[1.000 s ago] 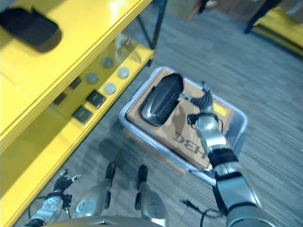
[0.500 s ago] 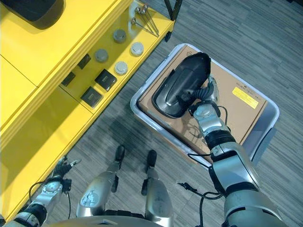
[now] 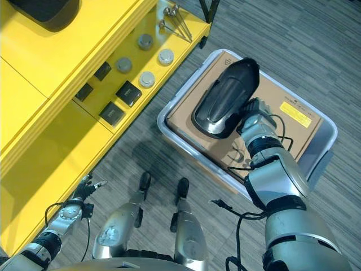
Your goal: Move parts from the plastic box to the shelf.
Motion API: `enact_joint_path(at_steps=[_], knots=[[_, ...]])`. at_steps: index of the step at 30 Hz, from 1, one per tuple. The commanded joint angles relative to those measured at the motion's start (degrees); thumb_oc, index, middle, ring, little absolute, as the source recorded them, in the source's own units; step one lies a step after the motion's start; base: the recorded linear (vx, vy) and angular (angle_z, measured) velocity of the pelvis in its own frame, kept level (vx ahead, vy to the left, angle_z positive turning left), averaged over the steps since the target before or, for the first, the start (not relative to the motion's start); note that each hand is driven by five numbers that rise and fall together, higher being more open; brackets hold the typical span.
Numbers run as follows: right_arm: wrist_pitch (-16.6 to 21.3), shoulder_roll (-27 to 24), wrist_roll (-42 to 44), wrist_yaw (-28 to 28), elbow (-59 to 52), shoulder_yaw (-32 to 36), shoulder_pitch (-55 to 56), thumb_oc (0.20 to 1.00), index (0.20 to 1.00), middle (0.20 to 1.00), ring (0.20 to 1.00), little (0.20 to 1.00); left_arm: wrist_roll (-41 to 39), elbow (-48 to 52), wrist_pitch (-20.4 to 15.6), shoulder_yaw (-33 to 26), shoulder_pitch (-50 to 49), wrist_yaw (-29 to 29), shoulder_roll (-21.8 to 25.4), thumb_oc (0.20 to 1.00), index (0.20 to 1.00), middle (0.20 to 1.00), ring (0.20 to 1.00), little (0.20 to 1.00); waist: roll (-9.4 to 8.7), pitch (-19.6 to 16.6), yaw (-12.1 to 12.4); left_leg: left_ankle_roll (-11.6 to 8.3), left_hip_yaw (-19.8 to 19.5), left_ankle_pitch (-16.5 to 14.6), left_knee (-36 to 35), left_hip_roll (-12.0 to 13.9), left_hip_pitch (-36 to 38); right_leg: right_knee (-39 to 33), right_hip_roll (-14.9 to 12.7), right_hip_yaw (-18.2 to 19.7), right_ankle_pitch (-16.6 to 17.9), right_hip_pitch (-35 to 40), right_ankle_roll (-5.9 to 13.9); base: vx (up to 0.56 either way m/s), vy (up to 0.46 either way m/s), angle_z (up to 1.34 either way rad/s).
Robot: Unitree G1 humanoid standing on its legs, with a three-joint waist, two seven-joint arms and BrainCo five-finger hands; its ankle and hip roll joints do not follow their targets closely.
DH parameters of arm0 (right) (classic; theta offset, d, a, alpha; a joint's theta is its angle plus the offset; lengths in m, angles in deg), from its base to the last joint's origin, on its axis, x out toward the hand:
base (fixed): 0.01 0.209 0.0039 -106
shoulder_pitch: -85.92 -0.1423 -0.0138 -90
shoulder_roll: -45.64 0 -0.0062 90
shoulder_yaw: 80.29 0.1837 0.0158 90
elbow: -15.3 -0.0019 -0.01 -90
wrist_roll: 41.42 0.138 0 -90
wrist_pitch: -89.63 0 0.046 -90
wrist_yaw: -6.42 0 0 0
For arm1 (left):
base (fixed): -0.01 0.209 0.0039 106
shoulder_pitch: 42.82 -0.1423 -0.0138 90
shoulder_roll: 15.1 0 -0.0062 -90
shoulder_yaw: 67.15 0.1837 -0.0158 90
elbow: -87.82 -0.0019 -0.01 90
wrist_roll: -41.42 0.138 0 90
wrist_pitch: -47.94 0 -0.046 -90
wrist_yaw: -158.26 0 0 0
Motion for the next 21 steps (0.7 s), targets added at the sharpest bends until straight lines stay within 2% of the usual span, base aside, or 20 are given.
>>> enact_joint_path(at_steps=[1, 3, 6, 11, 12, 14, 15, 18, 20, 21], knots=[[-1.65, 0.71, 4.03, 4.96, 4.01, -3.1, 5.42, 0.2, 0.2, 0.2, 0.2, 0.2, 0.21, 0.43, -1.44, 1.05, 0.01, -0.13, 1.51, 1.0, 1.0, 1.0, 1.0, 1.0, 1.4, -1.69, 0.63, 0.8, 2.86, -5.63, 0.54, -0.97, 0.02, 0.1, -3.33, -2.24, -4.31, 0.02, 1.97, 0.02, 0.034, 0.1], [-0.81, -0.38, 7.11, 2.54, 3.32, -1.24, 6.99, 0.2, 0.2, 0.2, 0.2, 0.2, 0.09, 1.54, -2.72, 0.39, -0.72, -0.39, 1.92, 1.0, 1.0, 1.0, 1.0, 1.0, 1.22, -1.99, 0.27, 0.81, 3.18, -5.88, 0.53, -0.97, 0.66, 0.15, -3.36, -2.12, -4.32, 0.4, 2.01, 0.01, 0.02, 0.14], [2.78, -1.48, 8.12, 0.35, 1.52, 3.0, 11.82, 0.2, 0.2, 0.2, 0.2, 0.2, 2.3, 4.71, -4.51, -0.03, -1.57, -0.42, 3.35, 1.0, 1.0, 1.0, 1.0, 1.0, 0.32, -2.91, -0.49, 0.82, 3.89, -6.63, 0.66, -0.75, 1.81, 0.03, -3.33, -1.68, -4.29, 1.1, 2.28, 0.0, -0.008, 0.04], [9.71, -0.46, 12.65, -2.93, -1.36, 6.62, 20.47, 0.2, 0.2, 0.2, 0.2, 0.2, 3.17, 10.15, -4.33, 0.24, -1.65, -1.39, 3.93, 1.0, 1.0, 1.0, 1.0, 1.0, -1.81, -5.59, -1.85, 1.32, 5.49, -8.79, 2.47, -0.57, 4.53, -0.11, -3.23, -0.17, -3.91, 3.19, 2.55, 0.03, -0.013, -0.09], [11.46, -0.01, 12.13, -3.13, -2.54, 7.37, 22.84, 0.2, 0.2, 0.2, 0.2, 0.2, 3.5, 11.48, -3.94, 0.36, -1.46, -1.95, 3.92, 1.0, 1.0, 1.0, 1.0, 1.0, -2.36, -6.57, -2.29, 1.49, 6.04, -9.43, 3.03, -0.54, 5.41, -0.11, -3.28, 0.16, -3.75, 3.94, 2.71, 0.09, -0.016, -0.26], [15.36, 0.06, 10.1, -4.21, -4.22, 8.53, 26.46, 0.2, 0.2, 0.2, 0.2, 0.2, 5.81, 13.61, -0.44, 1.06, -1.69, -1.1, 4.11, 1.0, 1.0, 1.0, 1.0, 1.0, -2.93, -7.86, -3.0, 1.75, 6.59, -10.1, 3.76, -0.28, 6.73, 0.0, -3.24, 0.55, -3.67, 5.26, 2.77, 0.12, -0.041, -0.31], [18.06, -0.05, 9.24, -6.42, -7.37, 8.36, 28.86, 0.2, 0.2, 0.2, 0.2, 0.2, 3.38, 14.01, 0.75, 1.1, -1.51, -2.2, 4.09, 1.0, 1.0, 1.0, 1.0, 1.0, -3.75, -9.6, -4.01, 1.93, 7.42, -10.54, 3.97, -0.17, 8.12, -0.11, -3.04, 1.31, -3.42, 6.48, 3.06, 0.1, -0.042, -0.32], [18.86, -0.75, 8.12, -8.2, -11.03, 9.01, 30.83, 0.2, 0.2, 0.2, 0.2, 0.2, 2.27, 15.23, 0.76, 0.87, -1.82, -2.48, 4.16, 1.0, 1.0, 1.0, 1.0, 1.0, -4.07, -10.65, -4.62, 2.01, 7.8, -10.7, 3.83, -0.04, 9.11, -0.11, -2.99, 1.71, -3.4, 7.15, 3.21, 0.06, -0.03, -0.28], [19.94, -2.98, 6.97, -9.97, -23.98, 11.39, 37.09, 0.2, 0.2, 0.2, 0.2, 0.2, -0.18, 21.82, 2.35, 0.22, -1.87, -4.79, 5.23, 1.0, 1.0, 1.0, 1.0, 1.0, -4.63, -13.72, -6.67, 2.24, 8.85, -11.18, 3.41, 0.04, 11.48, -0.11, -2.59, 3.07, -3.25, 8.45, 3.5, 0.06, -0.007, -0.4], [19.94, -3.1, 6.95, -10.13, -24.56, 11.62, 37.44, 0.2, 0.2, 0.2, 0.2, 0.2, -0.34, 22.18, 2.41, 0.22, -1.88, -4.95, 5.27, 1.0, 1.0, 1.0, 1.0, 1.0, -4.63, -13.83, -6.71, 2.26, 8.9, -11.21, 3.38, 0.04, 11.61, -0.11, -2.56, 3.12, -3.26, 8.54, 3.51, 0.03, 0.024, -0.31]])
